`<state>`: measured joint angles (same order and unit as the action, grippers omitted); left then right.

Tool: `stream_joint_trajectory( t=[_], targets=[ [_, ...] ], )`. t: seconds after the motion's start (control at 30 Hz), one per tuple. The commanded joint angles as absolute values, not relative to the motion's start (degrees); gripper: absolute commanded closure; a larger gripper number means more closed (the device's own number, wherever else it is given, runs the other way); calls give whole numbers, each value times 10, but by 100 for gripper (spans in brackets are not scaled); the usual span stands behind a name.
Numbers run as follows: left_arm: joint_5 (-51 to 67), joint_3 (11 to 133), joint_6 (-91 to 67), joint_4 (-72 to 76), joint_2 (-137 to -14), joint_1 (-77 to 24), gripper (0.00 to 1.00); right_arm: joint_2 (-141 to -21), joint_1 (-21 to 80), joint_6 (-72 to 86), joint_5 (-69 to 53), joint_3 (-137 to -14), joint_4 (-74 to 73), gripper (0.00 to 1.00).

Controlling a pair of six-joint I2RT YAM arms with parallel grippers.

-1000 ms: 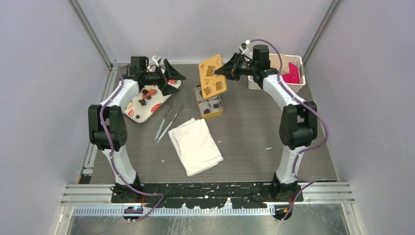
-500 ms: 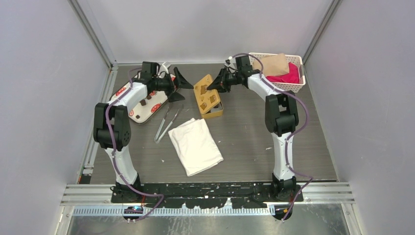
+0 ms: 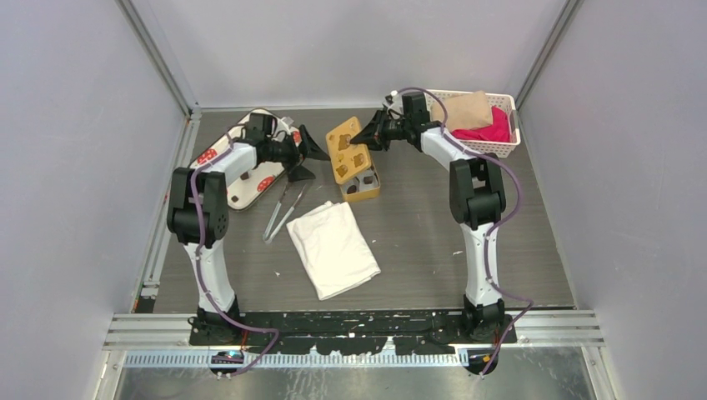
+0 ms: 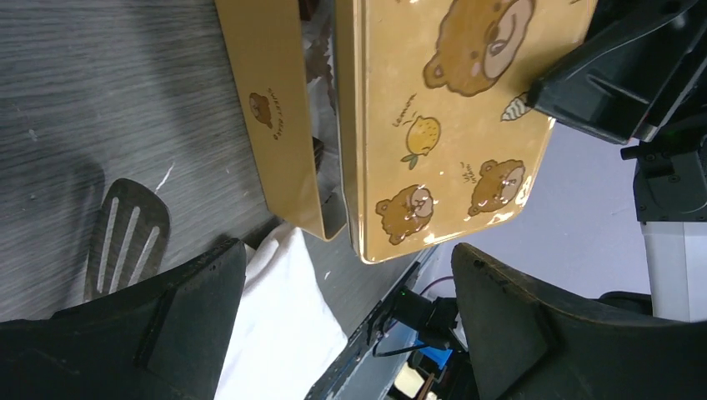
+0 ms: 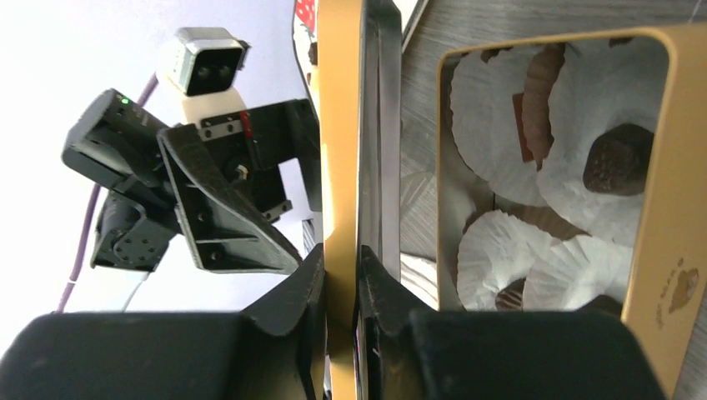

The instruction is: Pack the chocolate

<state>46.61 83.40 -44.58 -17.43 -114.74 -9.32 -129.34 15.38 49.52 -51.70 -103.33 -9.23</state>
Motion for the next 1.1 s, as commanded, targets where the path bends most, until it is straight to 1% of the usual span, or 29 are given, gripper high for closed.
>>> stream_joint_trajectory(
  t=[0.0, 0.5, 0.7, 0.93, 1.07],
  targets=[
    [467, 841, -446, -152, -1159, -101, 8, -1301, 153, 553, -543, -1032, 26, 99],
    [465, 894, -468, -156, -1211, -120, 19, -1330, 147, 532, -568, -1022, 13, 99],
    [461, 891, -472, -149, -1219, -121, 20, -1331, 140, 528, -573, -1007, 15, 99],
    [464, 895, -472, -149, -1230, -128, 25, -1330, 134, 529, -576, -989, 20, 99],
    [466, 894, -472, -149, -1236, -134, 26, -1331, 132, 528, -576, -980, 24, 99]
  ],
)
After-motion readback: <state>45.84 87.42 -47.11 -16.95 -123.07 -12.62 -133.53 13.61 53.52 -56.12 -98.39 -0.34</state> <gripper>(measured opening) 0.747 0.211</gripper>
